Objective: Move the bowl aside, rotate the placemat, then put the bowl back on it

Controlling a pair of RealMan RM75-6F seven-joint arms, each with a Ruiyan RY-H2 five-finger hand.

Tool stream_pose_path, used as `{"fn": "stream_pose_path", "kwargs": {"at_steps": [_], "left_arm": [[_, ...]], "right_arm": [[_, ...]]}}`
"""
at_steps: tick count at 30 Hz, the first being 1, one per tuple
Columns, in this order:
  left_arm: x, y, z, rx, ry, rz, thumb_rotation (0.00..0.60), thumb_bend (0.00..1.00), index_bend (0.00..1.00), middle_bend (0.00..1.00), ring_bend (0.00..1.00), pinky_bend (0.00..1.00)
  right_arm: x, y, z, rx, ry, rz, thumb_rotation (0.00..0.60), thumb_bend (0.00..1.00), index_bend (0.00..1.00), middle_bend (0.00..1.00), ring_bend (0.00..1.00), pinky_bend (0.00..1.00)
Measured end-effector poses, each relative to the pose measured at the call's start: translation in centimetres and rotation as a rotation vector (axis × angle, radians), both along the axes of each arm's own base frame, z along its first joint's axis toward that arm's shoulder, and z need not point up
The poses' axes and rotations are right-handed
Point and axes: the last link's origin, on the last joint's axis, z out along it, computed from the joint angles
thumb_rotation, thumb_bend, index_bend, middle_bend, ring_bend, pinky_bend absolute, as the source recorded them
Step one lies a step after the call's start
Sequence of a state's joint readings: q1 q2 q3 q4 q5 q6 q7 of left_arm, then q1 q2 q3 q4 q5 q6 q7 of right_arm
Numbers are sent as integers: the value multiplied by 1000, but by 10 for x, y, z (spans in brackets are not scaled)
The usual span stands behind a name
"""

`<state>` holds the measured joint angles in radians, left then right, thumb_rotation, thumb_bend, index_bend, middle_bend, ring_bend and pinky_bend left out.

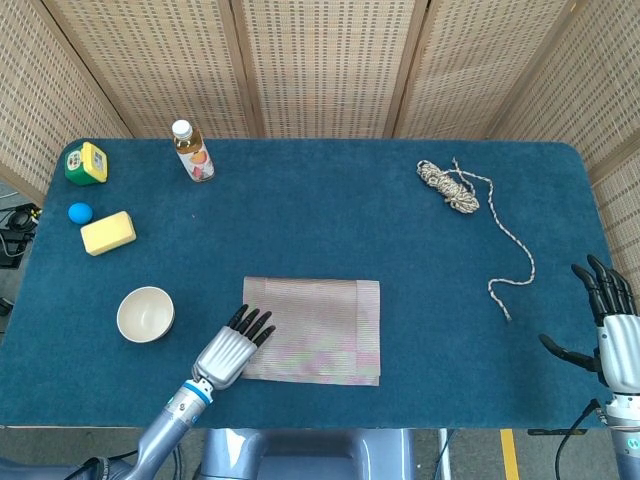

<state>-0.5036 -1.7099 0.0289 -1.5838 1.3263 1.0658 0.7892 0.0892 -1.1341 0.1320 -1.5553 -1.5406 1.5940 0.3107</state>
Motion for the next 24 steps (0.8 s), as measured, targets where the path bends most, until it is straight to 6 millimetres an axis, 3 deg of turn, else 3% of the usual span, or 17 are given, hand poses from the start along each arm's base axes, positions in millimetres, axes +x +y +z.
{"fn": "stream_pose_path", "kwargs": {"at_steps": [24], "left_arm": [[8, -4, 12, -16, -36, -34, 600, 278, 196, 0, 0, 0]], "right_arm": [[0, 0, 0, -1, 0, -2, 600, 106, 123, 0, 0, 0]]}}
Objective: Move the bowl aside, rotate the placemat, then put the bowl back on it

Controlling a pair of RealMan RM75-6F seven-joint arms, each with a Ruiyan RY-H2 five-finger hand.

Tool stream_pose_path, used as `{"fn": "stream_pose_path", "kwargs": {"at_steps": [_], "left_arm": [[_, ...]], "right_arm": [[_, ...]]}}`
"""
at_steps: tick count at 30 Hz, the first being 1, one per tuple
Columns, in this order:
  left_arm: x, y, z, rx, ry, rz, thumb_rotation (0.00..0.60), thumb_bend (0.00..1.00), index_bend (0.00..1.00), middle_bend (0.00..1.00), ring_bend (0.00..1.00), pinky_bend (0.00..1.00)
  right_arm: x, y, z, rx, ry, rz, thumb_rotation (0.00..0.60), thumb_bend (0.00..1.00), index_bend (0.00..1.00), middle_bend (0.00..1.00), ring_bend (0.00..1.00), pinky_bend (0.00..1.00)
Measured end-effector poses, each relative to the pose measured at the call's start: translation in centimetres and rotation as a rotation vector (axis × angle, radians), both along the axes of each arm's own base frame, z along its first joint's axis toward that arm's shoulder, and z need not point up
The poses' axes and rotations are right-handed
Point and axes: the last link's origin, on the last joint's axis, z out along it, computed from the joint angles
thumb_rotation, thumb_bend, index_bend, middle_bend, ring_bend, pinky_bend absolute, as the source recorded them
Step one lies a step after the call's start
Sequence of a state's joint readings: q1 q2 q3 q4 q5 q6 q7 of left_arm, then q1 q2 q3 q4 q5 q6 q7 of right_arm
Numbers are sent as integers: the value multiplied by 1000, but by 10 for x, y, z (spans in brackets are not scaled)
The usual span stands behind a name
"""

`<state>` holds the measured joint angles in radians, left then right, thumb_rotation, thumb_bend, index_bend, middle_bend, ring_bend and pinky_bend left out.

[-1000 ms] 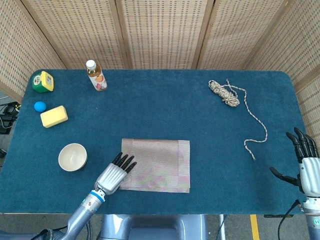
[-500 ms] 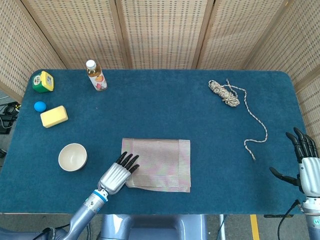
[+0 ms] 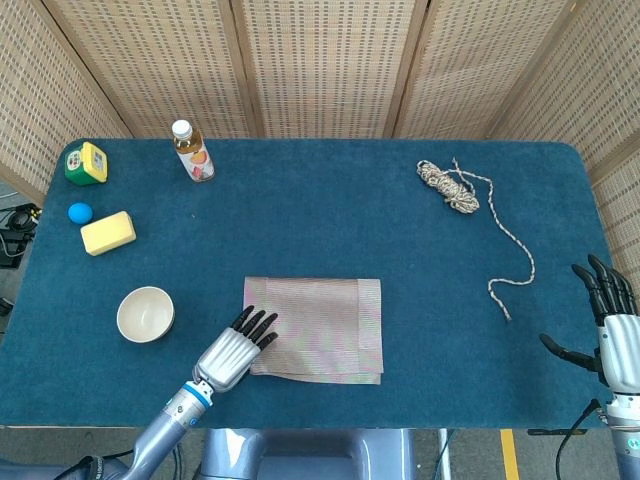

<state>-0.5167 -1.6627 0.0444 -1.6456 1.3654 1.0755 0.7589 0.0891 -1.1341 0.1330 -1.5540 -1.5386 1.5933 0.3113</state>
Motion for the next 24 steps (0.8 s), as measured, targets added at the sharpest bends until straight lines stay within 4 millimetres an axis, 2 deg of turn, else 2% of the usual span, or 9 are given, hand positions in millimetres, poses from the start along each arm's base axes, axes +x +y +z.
{"fn": "stream_pose_path", "kwargs": {"at_steps": [9, 14, 24], "left_arm": [[1, 2, 1, -3, 5, 16, 600, 287, 198, 0, 0, 0], [5, -1, 0, -3, -5, 7, 600, 355, 207, 0, 0, 0], [9, -2, 2, 2, -25, 0, 600, 402, 208, 0, 0, 0]], "right_arm": [[0, 0, 0, 2, 0, -2, 600, 106, 123, 0, 0, 0], [0, 0, 0, 1, -2, -2, 600, 106, 123, 0, 0, 0], [1, 0, -1, 6, 2, -1, 600, 106, 123, 0, 0, 0]]}}
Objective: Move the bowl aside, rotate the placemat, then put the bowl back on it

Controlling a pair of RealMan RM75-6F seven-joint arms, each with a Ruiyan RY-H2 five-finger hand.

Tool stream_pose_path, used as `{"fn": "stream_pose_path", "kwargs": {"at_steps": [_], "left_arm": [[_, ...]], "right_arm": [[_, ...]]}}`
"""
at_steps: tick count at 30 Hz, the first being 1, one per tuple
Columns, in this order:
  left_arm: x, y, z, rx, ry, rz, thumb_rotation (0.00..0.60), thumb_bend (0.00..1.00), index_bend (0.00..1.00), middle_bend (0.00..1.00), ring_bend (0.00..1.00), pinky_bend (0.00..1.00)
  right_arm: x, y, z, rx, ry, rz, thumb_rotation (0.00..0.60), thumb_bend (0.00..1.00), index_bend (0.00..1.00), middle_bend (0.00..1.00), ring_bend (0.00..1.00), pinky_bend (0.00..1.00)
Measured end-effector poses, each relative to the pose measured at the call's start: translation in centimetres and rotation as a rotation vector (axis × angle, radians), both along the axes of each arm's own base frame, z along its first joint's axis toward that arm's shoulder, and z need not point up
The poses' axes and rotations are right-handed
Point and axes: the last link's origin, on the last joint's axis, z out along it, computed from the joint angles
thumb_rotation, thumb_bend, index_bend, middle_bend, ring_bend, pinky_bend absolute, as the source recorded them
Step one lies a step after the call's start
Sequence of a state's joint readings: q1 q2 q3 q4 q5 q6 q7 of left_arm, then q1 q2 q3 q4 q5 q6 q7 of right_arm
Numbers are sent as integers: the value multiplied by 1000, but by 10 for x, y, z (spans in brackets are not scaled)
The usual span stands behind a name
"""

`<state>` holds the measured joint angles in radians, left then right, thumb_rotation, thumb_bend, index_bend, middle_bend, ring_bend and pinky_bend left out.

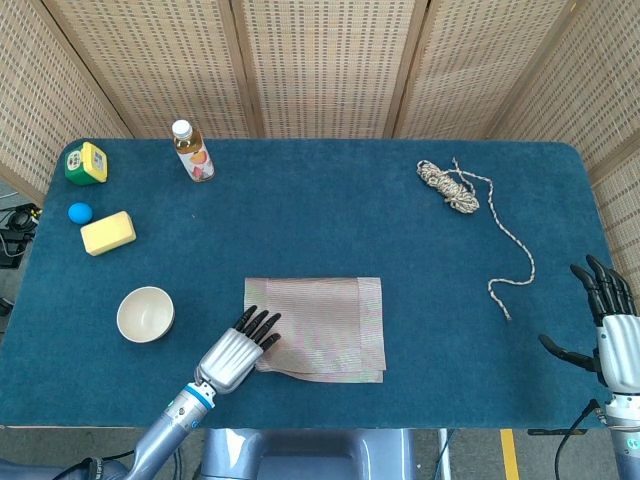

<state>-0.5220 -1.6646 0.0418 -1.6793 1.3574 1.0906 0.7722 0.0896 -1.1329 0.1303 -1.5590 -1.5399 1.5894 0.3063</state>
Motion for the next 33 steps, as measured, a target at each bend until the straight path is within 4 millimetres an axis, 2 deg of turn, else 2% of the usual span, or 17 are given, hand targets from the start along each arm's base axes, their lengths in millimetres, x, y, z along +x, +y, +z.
{"fn": "stream_pose_path", "kwargs": {"at_steps": [11, 28, 33], "left_arm": [[1, -1, -2, -20, -8, 10, 600, 432, 208, 0, 0, 0], [2, -7, 7, -21, -25, 6, 600, 428, 204, 0, 0, 0], [0, -5, 7, -22, -19, 30, 600, 483, 203, 0, 0, 0]], "right_arm": [[0, 0, 0, 3, 0, -4, 600, 106, 123, 0, 0, 0], [0, 0, 0, 5, 1, -6, 600, 106, 123, 0, 0, 0], [0, 0, -1, 9, 3, -7, 600, 106, 123, 0, 0, 0]]}}
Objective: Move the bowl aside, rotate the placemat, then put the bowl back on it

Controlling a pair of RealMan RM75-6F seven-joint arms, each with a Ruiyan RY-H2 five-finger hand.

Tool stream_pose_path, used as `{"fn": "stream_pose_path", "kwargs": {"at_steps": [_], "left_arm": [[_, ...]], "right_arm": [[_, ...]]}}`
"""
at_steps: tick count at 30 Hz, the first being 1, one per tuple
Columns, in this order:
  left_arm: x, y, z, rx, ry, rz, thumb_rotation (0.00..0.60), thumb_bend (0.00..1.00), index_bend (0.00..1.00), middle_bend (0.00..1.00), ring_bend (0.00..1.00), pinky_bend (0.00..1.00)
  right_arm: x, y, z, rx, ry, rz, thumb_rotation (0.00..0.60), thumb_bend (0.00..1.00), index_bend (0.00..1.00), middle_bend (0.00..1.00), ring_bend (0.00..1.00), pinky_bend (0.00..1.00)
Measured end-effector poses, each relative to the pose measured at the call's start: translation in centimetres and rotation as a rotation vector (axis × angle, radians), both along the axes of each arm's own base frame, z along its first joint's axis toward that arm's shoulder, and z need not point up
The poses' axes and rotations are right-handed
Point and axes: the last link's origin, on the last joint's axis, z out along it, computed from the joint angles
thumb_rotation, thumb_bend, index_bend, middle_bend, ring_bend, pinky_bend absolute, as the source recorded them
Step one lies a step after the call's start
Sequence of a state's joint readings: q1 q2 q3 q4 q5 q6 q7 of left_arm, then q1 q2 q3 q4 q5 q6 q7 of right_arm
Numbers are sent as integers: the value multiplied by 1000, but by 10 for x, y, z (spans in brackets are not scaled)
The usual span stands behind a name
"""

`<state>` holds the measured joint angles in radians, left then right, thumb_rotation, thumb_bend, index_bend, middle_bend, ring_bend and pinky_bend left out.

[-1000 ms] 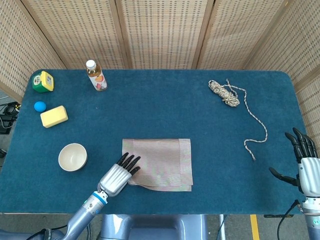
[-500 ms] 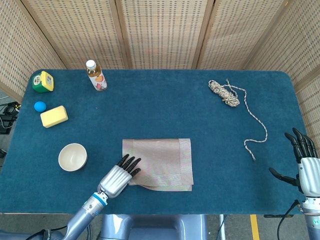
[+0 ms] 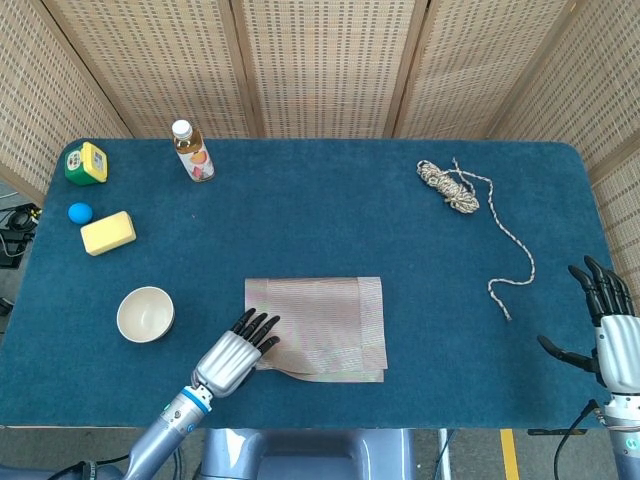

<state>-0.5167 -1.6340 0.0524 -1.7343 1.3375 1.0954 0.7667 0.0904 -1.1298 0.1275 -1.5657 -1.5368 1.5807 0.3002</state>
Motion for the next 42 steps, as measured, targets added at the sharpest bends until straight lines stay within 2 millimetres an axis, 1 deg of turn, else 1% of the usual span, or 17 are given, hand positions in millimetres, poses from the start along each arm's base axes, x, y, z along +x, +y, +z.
{"fn": "stream_pose_path", "kwargs": {"at_steps": [8, 14, 25, 30, 35, 38, 42], "left_arm": [[0, 2, -6, -4, 8, 25, 600, 559, 203, 0, 0, 0], [0, 1, -6, -6, 6, 23, 600, 576, 203, 0, 0, 0], [2, 1, 3, 6, -23, 16, 600, 563, 203, 0, 0, 0], [0, 1, 4, 12, -21, 17, 600, 557, 207, 0, 0, 0], [-2, 3, 1, 17, -18, 19, 600, 555, 259, 0, 0, 0], [-4, 5, -5, 26, -8, 17, 600, 555, 308, 0, 0, 0], [-4, 8, -11, 41, -5, 13, 600, 555, 411, 0, 0, 0]], "right_arm": [[-1, -1, 0, 5, -1, -4, 600, 106, 123, 0, 0, 0], [-1, -1, 0, 5, -1, -6, 600, 106, 123, 0, 0, 0], [0, 0, -1, 8, 4, -5, 600, 106, 123, 0, 0, 0], [1, 0, -2, 8, 6, -4, 600, 106, 123, 0, 0, 0], [1, 0, -2, 11, 7, -5, 600, 106, 123, 0, 0, 0], [1, 0, -2, 12, 8, -6, 600, 106, 123, 0, 0, 0], [0, 0, -3, 14, 8, -8, 600, 106, 123, 0, 0, 0]]}}
